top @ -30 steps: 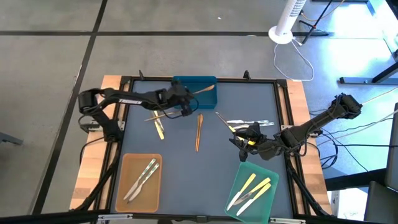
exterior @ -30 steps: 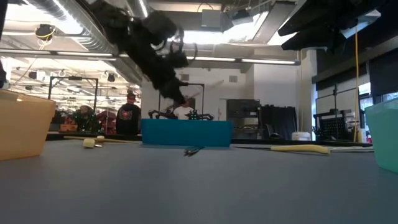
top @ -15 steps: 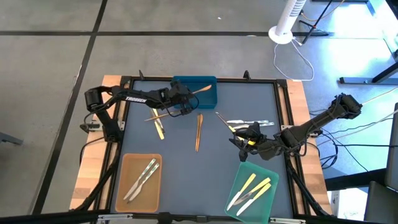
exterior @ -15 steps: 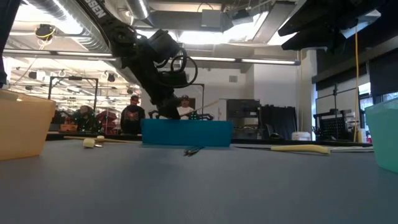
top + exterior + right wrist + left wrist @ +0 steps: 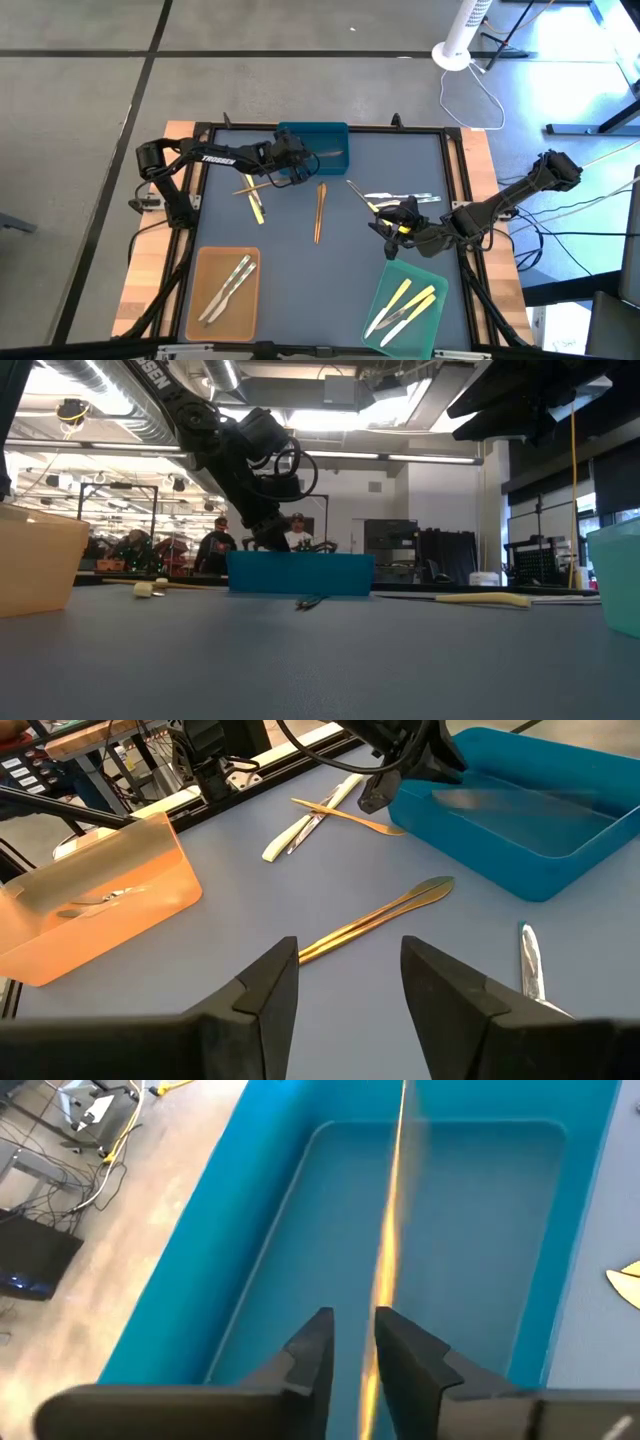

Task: Sort silverware by color (type)
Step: Put the gold knife into the blue bin, then put the yellow knife into the green bin

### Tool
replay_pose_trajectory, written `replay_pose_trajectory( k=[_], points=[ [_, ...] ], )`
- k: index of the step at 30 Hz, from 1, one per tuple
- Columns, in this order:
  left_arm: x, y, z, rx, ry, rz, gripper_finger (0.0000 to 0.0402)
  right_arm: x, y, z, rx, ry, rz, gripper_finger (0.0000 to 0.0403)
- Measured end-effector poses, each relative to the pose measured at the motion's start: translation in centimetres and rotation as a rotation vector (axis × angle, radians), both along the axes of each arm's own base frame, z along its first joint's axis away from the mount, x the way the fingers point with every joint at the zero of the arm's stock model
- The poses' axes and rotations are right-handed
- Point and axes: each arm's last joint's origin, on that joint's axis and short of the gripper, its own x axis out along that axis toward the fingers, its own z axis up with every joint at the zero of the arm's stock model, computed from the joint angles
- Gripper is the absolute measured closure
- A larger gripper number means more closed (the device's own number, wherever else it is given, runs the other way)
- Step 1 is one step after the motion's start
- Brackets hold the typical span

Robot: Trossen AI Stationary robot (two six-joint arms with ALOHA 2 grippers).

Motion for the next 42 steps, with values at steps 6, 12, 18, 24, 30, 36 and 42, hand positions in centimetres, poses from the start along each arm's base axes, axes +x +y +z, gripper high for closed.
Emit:
replay_pose_trajectory(
  k=[6,12,18,24,30,36,42],
  points=[
    [0.0,0.0,0.0,0.0,0.0,0.0,0.0295,0.0,0.0,0.0,0.0,0.0,0.0,0.0239],
    [0.0,0.0,0.0,-0.012,-0.015,0.017,0.027,0.0,0.0,0.0,0.0,0.0,0.0,0.0239],
    [0.0,0.0,0.0,-0.011,-0.015,0.018,0.026,0.0,0.0,0.0,0.001,0.0,0.0,0.0239],
    [0.0,0.0,0.0,-0.009,-0.02,0.017,0.026,0.0,0.0,0.0,0.002,-0.002,-0.001,0.0239],
    [0.2,-0.7,1.1,0.001,-0.04,-0.007,0.0259,0.0,0.0,0.0,0.011,0.0,0.01,0.0239],
    [1.6,-2.8,4.6,0.039,-0.139,-0.082,0.0259,0.0,0.1,0.0,0.014,0.0,0.013,0.0239],
    [2.1,-6.7,8.7,0.039,-0.192,-0.19,0.0259,0.0,0.0,0.0,0.013,0.002,0.013,0.0239]
  ],
)
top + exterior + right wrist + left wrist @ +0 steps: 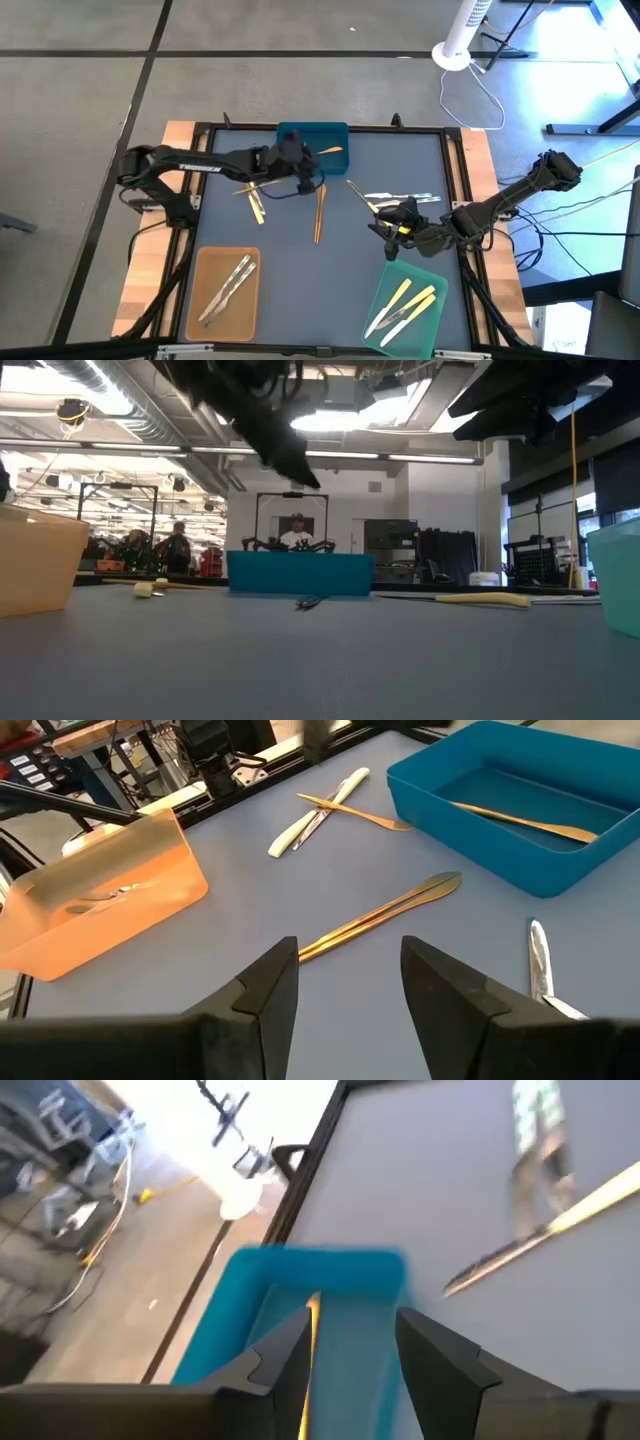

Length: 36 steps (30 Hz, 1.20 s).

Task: Sort silverware by color (type)
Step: Put the yellow knife into the green bin

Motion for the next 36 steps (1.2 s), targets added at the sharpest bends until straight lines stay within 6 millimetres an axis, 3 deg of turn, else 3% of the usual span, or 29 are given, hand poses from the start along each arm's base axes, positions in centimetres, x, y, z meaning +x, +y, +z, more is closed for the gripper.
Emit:
replay_pose_trajectory(
  k=[8,20,26,31,36],
  points=[
    [-0.7,-5.3,3.7,-0.094,-0.112,-0.093,0.0259,0.0,0.1,-0.1,0.021,0.019,0.044,0.0239],
    [-2.9,-11.8,6.3,-0.22,-0.22,-0.243,0.0259,0.0,0.1,-0.1,0.017,0.017,0.038,0.0239],
    [-5.5,-13.8,7.9,-0.325,-0.245,-0.275,0.0259,0.0,0.1,0.3,0.023,-0.009,0.045,0.0239],
    [-7.7,-14.9,8.7,-0.38,-0.223,-0.299,0.0259,-0.6,0.0,1.2,-0.074,0.022,0.225,0.0239],
    [-8.9,-15.4,8.9,-0.409,-0.205,-0.309,0.0259,-1.0,-0.2,3.7,-0.105,0.019,0.259,0.0239]
  ],
)
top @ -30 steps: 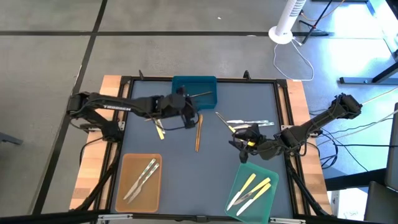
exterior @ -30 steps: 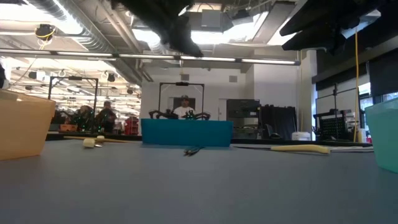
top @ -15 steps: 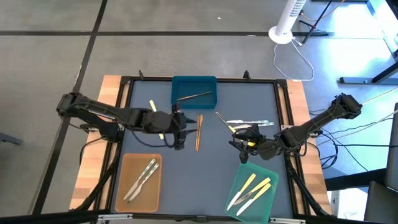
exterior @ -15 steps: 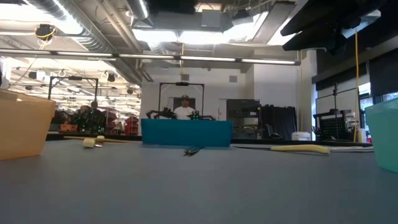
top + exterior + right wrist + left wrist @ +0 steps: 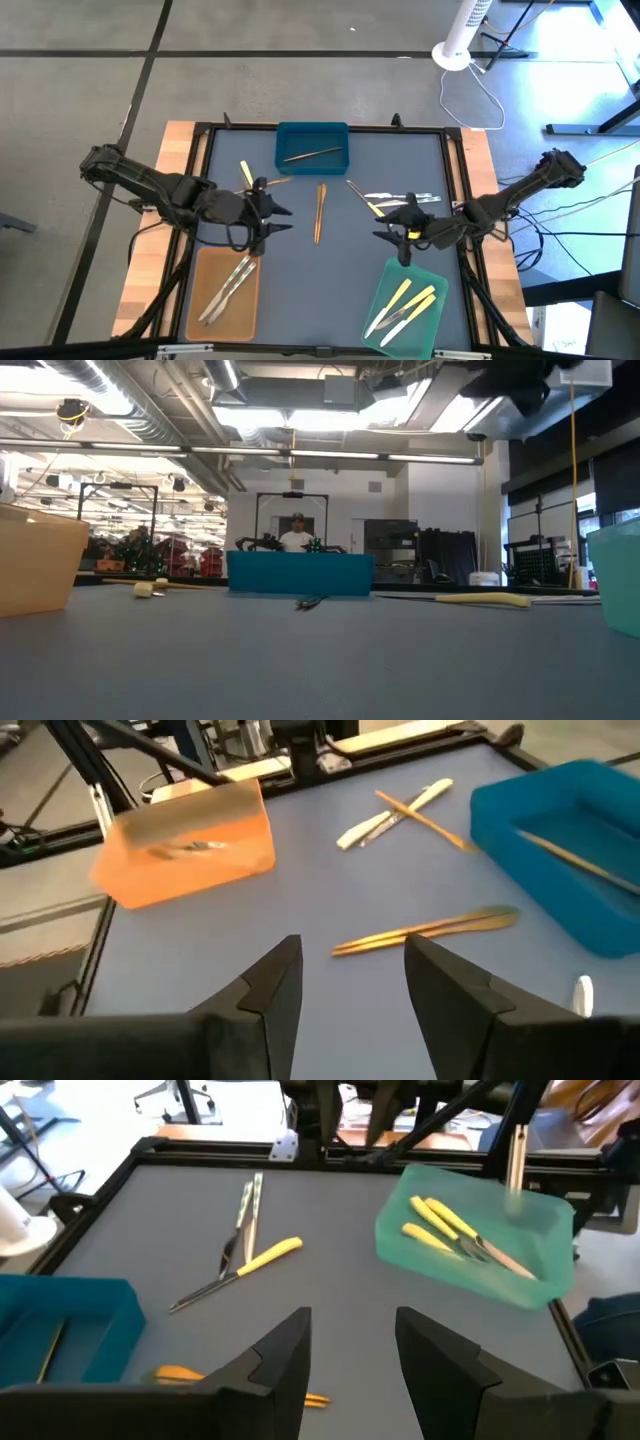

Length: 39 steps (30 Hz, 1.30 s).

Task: Sort silverware by color (type)
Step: Put the yellow knife into the green bin

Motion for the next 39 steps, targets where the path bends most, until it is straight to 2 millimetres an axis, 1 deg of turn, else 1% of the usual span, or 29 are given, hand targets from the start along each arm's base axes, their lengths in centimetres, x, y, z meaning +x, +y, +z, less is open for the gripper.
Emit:
replay_pose_trajectory(
  k=[4,8,11,14,16,20,27,32,39],
  points=[
    [-0.3,-0.2,0.1,-0.001,-0.002,-0.011,0.0259,0.0,-1.1,2.1,-0.021,0.065,-0.041,0.0239],
    [-0.3,-0.3,0.1,-0.001,-0.002,-0.013,0.026,0.0,-2.9,4.0,0.04,0.12,-0.151,0.0239],
    [-0.3,-0.3,0.1,0.0,-0.001,-0.013,0.026,0.0,-4.4,4.7,0.117,0.16,-0.224,0.0239],
    [-0.3,-0.3,0.1,0.0,-0.001,-0.014,0.026,0.0,-5.7,4.6,0.172,0.205,-0.274,0.0239],
    [-0.3,-0.3,0.1,0.0,-0.001,-0.013,0.0259,0.2,-6.6,4.1,0.208,0.242,-0.302,0.0239],
    [-0.3,-0.3,0.1,0.0,-0.001,-0.013,0.026,0.8,-7.9,2.5,0.272,0.375,-0.369,0.0239],
    [-0.3,-0.3,0.1,-0.001,-0.002,-0.013,0.026,2.6,-9.6,0.1,0.295,0.529,-0.445,0.0239],
    [-0.3,-0.3,0.1,-0.002,-0.002,-0.012,0.026,4.1,-10.2,-1.9,0.332,0.634,-0.442,0.0239],
    [-0.3,-0.3,0.1,-0.002,-0.002,-0.012,0.026,6.1,-10.1,-5.0,0.326,0.78,-0.425,0.0239]
  ],
)
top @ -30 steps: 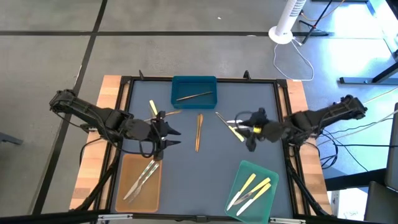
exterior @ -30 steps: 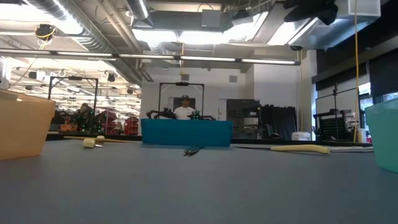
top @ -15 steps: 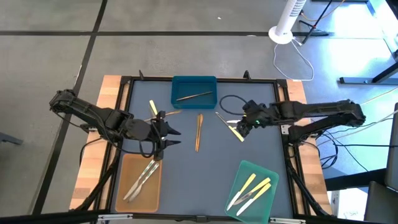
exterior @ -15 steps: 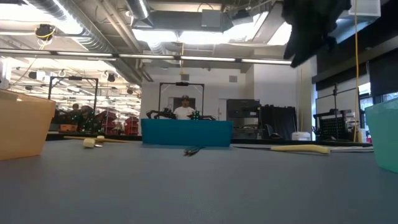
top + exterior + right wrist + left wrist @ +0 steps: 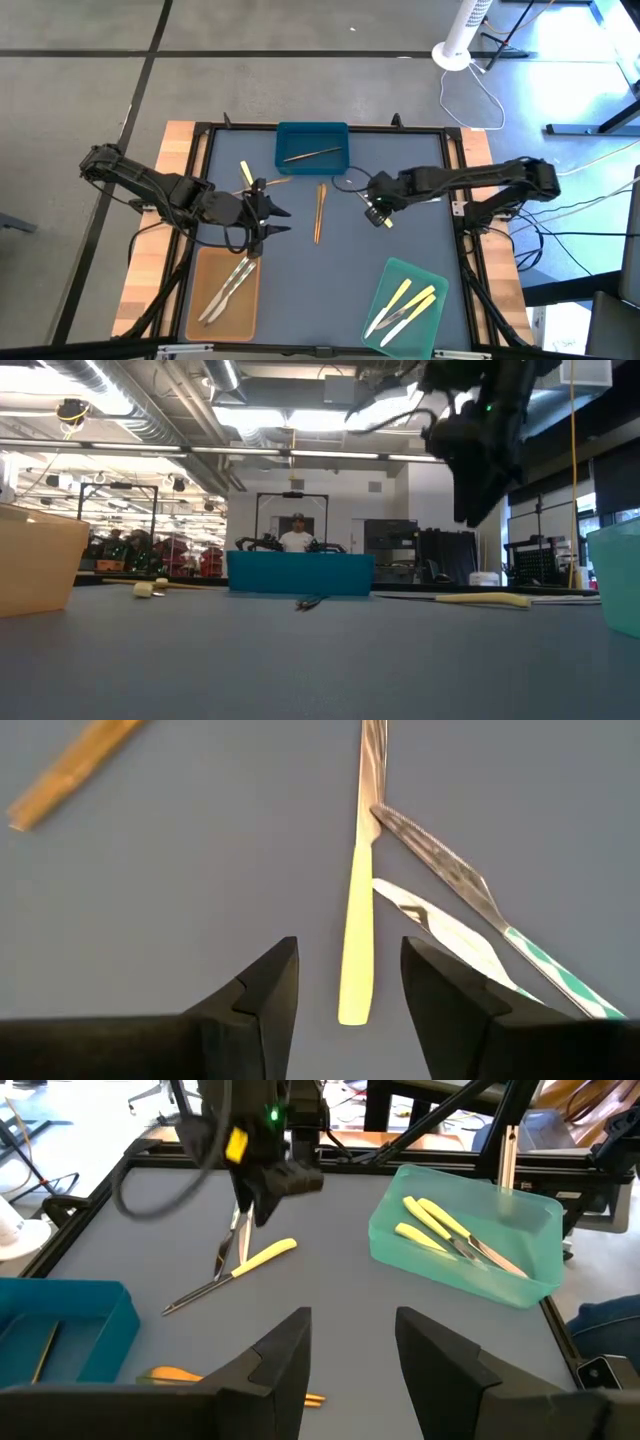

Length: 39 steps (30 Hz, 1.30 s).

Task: Sort silverware by color (type)
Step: Put the yellow knife into the green bin

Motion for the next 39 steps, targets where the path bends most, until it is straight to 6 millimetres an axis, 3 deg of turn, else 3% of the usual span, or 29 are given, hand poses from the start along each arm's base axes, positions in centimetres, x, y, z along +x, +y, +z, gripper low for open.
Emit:
replay_pose_trajectory(
  k=[12,33,39],
  points=[
    [0.0,0.0,0.0,-0.001,0.0,0.0,0.026,1.8,0.0,-4.1,-0.002,0.165,0.028,0.0239],
    [0.0,0.0,0.0,0.0,0.0,0.0,0.026,3.2,0.0,-8.5,0.003,0.304,0.086,0.024],
    [0.0,0.0,0.0,-0.001,-0.001,0.0,0.026,3.4,0.0,-8.9,0.001,0.31,0.091,0.024]
  ],
)
